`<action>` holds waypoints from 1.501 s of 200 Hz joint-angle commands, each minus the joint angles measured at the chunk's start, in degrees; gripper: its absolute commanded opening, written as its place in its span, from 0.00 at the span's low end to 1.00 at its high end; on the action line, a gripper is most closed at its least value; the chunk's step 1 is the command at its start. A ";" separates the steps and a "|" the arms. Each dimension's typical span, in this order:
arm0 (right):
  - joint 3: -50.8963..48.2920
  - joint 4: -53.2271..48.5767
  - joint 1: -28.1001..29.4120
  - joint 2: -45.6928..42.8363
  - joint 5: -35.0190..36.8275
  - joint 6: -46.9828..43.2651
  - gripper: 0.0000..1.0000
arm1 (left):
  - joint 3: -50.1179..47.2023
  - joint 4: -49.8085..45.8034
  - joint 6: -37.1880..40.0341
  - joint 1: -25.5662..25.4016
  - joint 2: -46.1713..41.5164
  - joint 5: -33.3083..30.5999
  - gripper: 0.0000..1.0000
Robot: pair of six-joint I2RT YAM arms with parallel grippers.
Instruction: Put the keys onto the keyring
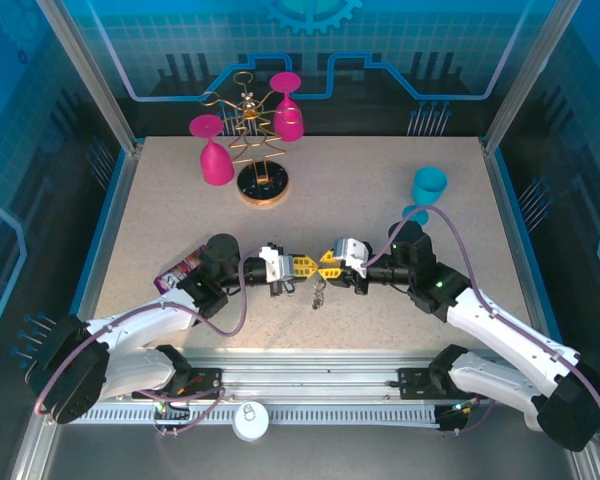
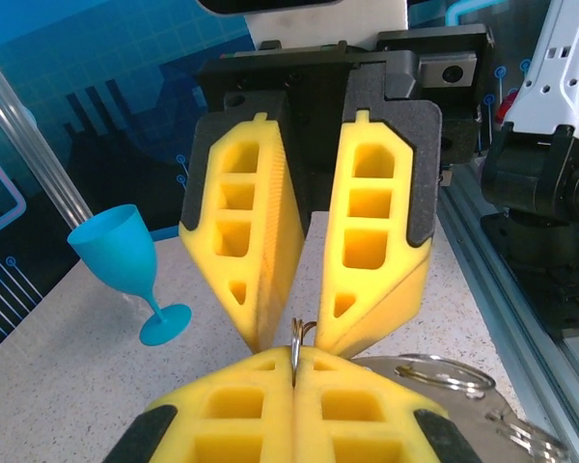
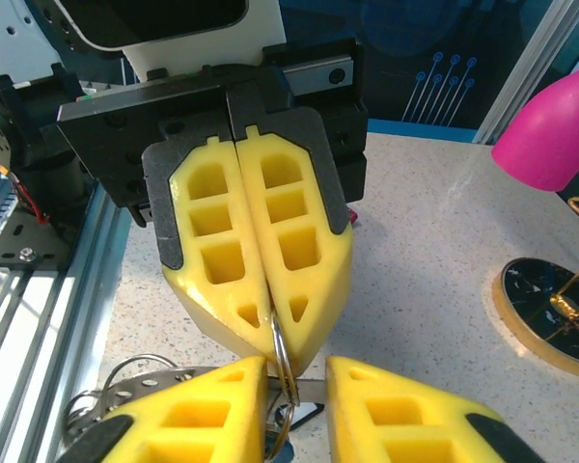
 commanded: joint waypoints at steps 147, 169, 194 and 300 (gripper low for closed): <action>2.93 -1.23 -0.65 0.04 -0.35 -2.28 0.00 | -0.42 4.32 -0.98 -0.20 0.30 2.57 0.00; 5.67 -6.31 -0.32 -0.09 0.81 -4.51 0.00 | 0.57 -0.06 1.22 -0.23 0.34 -0.01 0.11; 10.18 -17.43 1.88 1.85 4.61 -10.33 0.00 | 3.90 -11.00 6.76 -1.40 0.59 -5.73 0.15; 26.31 -40.68 11.53 14.60 19.71 -19.07 0.00 | 7.07 -19.76 11.46 -3.00 1.57 -11.73 0.01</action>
